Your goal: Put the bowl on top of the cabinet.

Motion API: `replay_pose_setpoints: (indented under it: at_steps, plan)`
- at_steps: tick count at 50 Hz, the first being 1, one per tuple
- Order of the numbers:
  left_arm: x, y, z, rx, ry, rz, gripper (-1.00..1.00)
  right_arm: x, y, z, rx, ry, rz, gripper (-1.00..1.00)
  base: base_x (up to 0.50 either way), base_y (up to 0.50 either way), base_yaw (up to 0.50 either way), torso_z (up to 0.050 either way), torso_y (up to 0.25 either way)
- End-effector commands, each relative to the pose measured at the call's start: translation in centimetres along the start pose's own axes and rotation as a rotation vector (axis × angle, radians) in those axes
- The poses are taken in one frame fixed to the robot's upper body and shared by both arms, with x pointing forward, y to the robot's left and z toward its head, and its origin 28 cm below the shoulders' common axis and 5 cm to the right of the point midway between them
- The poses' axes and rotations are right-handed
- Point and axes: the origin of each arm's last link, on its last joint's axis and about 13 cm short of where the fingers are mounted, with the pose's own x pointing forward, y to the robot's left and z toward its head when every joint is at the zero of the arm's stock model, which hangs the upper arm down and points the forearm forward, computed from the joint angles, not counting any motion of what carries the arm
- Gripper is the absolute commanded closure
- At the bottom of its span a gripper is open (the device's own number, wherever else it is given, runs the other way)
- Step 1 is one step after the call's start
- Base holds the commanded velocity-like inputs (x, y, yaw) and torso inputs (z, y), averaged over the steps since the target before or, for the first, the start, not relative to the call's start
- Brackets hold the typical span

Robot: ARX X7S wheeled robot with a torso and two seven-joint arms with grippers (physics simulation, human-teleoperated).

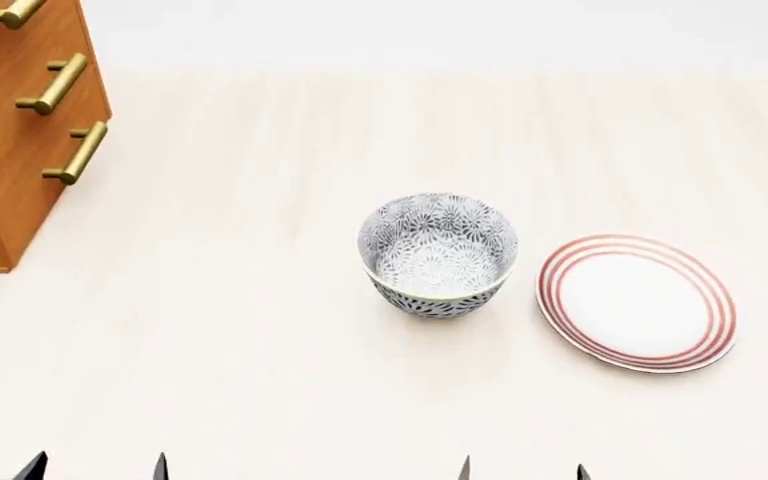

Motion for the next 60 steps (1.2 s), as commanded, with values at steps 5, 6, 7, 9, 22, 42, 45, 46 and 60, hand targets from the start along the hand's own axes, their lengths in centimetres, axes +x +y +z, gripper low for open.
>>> replay_pose_setpoints:
  at_steps: [5, 6, 7, 9, 22, 42, 45, 46, 60]
  plan:
    - [0.01, -0.01, -0.04, -0.001, -0.005, 0.001, -1.00, 0.34, -0.30, 0.22, 0.034, 0.009, -0.087, -1.00, 0.00, 0.09, 0.00, 0.000, 0.000]
    - [0.03, -0.03, -0.07, -0.001, -0.004, 0.001, -1.00, 0.35, -0.30, 0.23, 0.036, 0.010, -0.091, -1.00, 0.00, 0.46, 0.00, 0.000, 0.000]
    - [0.04, -0.03, -0.08, 0.000, -0.003, 0.001, -1.00, 0.30, -0.29, 0.25, 0.035, 0.004, -0.095, -1.00, 0.00, 0.50, 0.00, 0.000, 0.000]
    - [0.03, -0.01, -0.04, -0.001, -0.004, 0.002, -1.00, 0.25, -0.27, 0.25, 0.034, 0.002, -0.090, -1.00, 0.00, 0.50, 0.00, 0.000, 0.000]
    - [0.01, 0.04, -0.06, 0.000, -0.004, 0.005, -1.00, 0.14, -0.22, 0.21, 0.034, -0.003, -0.078, -1.00, 0.00, 0.50, 0.00, 0.000, 0.000]
    - [0.07, 0.06, -0.03, -0.003, -0.005, 0.005, -1.00, 0.27, -0.11, 0.06, 0.027, 0.011, -0.073, -1.00, 0.00, 0.40, 0.00, 0.000, 0.000]
    - [0.06, 0.05, -0.01, -0.003, -0.005, 0.006, -1.00, 0.33, -0.10, 0.06, 0.027, 0.021, -0.072, -1.00, 0.00, 0.00, 0.00, 0.000, 0.000]
    - [0.06, 0.05, -0.01, -0.003, -0.005, 0.006, -1.00, 0.32, -0.09, 0.05, 0.022, 0.023, -0.069, -1.00, 0.00, 0.00, 0.00, 0.000, 0.000]
    - [0.02, 0.05, 0.05, -0.010, -0.005, 0.003, -1.00, 0.32, 0.00, -0.01, 0.005, 0.027, -0.071, -1.00, 0.00, 0.00, 0.00, 0.000, 0.000]
